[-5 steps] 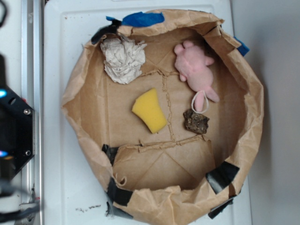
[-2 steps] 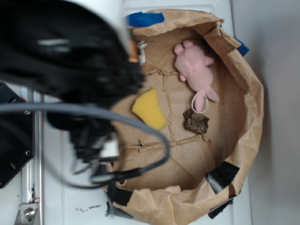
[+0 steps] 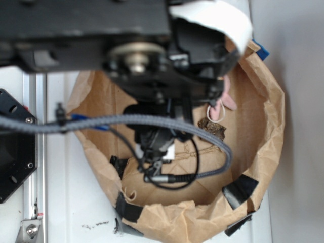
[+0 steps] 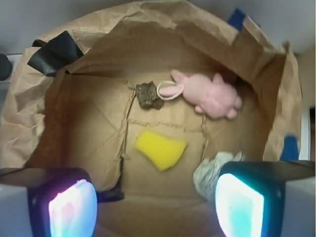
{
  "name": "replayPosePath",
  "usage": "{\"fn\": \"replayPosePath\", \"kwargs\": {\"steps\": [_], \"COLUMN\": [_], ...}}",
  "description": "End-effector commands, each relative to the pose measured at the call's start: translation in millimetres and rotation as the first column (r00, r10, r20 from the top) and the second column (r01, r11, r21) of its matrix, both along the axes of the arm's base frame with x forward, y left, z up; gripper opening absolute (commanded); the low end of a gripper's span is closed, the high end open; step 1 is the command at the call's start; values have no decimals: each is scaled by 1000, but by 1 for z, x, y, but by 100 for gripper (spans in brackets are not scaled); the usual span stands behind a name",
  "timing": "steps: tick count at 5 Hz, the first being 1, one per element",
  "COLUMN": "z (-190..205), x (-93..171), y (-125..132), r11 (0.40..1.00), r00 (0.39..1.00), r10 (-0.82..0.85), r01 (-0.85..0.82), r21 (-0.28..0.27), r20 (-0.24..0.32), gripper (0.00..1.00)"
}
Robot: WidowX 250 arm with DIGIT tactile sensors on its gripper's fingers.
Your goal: Grab the pink bunny.
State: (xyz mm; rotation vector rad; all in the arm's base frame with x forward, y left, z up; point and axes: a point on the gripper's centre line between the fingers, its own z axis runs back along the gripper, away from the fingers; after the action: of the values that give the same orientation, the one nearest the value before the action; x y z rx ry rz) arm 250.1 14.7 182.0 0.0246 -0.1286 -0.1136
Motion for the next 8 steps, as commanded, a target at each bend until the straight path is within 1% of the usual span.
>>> {"fn": "replayPosePath", "kwargs": {"steps": [1,2,3,4,5,6,7,8], "z": [-12,-16,-26,-45,-65,-79,-84,-74], "x": [9,12,13,19,37,47,55,59], "y": [-14,-4,1,10,23,40,53,58], "r11": [948,925,888,851,823,822,830,822], "r00": [946,914,875,844,819,821,829,818], "r10": [-304,-379,-460,-525,-567,-568,-557,-569], "r01": [290,371,452,521,568,569,557,567], "r21": [131,79,88,69,7,-2,8,51], "r20": [108,142,151,112,87,63,50,78], "gripper": [100,100,100,100,100,100,100,100]}}
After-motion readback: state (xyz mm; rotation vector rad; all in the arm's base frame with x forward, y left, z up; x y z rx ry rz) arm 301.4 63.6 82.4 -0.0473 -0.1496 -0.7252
